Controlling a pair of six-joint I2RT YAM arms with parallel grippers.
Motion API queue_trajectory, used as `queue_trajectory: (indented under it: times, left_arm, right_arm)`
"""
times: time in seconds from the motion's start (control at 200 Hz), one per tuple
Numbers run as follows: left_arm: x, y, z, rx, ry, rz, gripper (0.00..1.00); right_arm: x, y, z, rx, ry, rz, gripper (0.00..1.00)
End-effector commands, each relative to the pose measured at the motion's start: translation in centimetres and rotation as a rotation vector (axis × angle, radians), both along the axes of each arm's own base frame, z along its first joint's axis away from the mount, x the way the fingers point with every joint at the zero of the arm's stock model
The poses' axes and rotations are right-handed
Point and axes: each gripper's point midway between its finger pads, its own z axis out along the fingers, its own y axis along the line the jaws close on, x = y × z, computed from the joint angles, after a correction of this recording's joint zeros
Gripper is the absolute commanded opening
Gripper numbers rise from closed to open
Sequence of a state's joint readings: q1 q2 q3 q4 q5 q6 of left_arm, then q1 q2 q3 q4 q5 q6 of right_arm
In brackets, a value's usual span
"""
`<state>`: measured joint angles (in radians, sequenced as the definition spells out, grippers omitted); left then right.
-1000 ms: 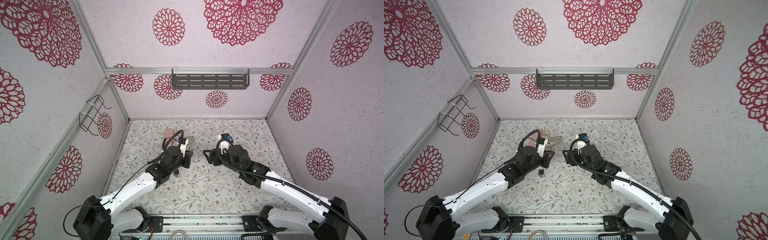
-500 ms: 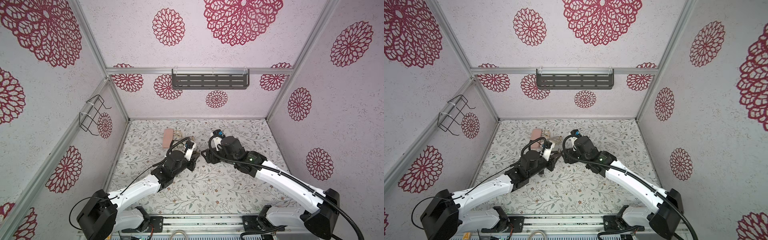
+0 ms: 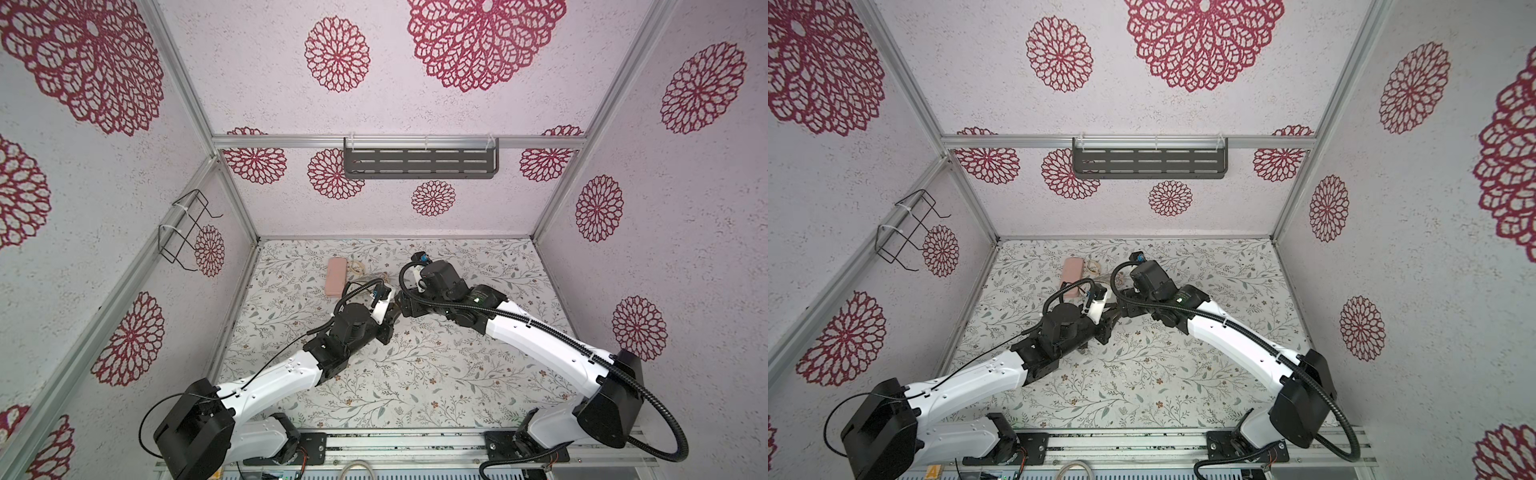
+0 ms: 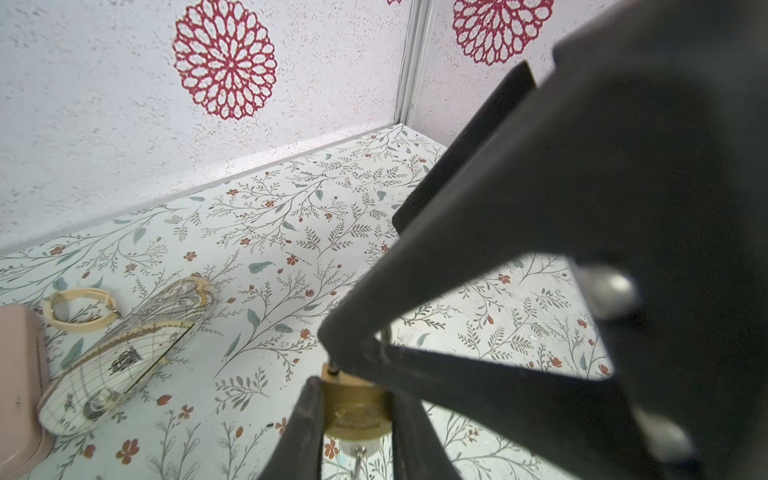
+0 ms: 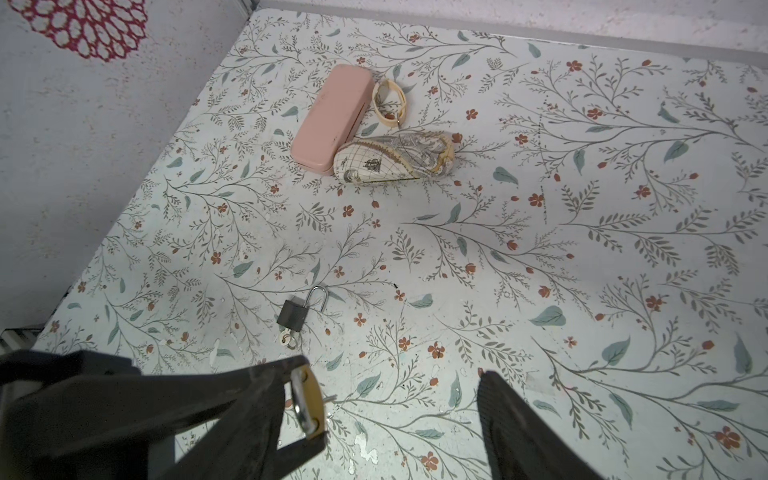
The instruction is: Unlock with the key
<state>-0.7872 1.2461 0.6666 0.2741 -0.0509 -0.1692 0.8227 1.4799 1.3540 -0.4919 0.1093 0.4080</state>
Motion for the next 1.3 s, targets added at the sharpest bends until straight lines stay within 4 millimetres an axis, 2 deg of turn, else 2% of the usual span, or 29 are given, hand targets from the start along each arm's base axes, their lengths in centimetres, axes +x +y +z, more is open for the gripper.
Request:
queue_trajectory:
  times: [0.0, 0.31, 0.495, 0.59, 1.291]
  left_arm:
    - [-0.1, -0.3, 0.8, -0.006, -0.056, -0.013, 0.0]
    - [-0.2, -0.1, 0.8, -0.002, -0.071, -0.009, 0.0]
    - [-0.2, -0.2, 0.7, -0.002, -0.076, -0.011, 0.0]
    - [-0.1, -0.1, 0.8, -0.006, -0.082, -0.006, 0.0]
    - [0.1, -0.1, 0.9, -0.028, -0.092, 0.008, 0.0]
  right_arm:
    - [0.9, -1.0, 1.5, -0.039, -0.044, -0.04, 0.76]
    - [1.5, -1.8, 0.8, -0.09, -0.007, -0.044, 0.77]
    - [1.2, -1.0, 1.5, -0.076, -0.005, 0.014, 0.78]
    - [1.4, -1.4, 0.9, -0.121, 0.01, 0.016, 0.77]
    - [-0.1, -2.7, 0.2, -0.08, 0.061, 0.045, 0.78]
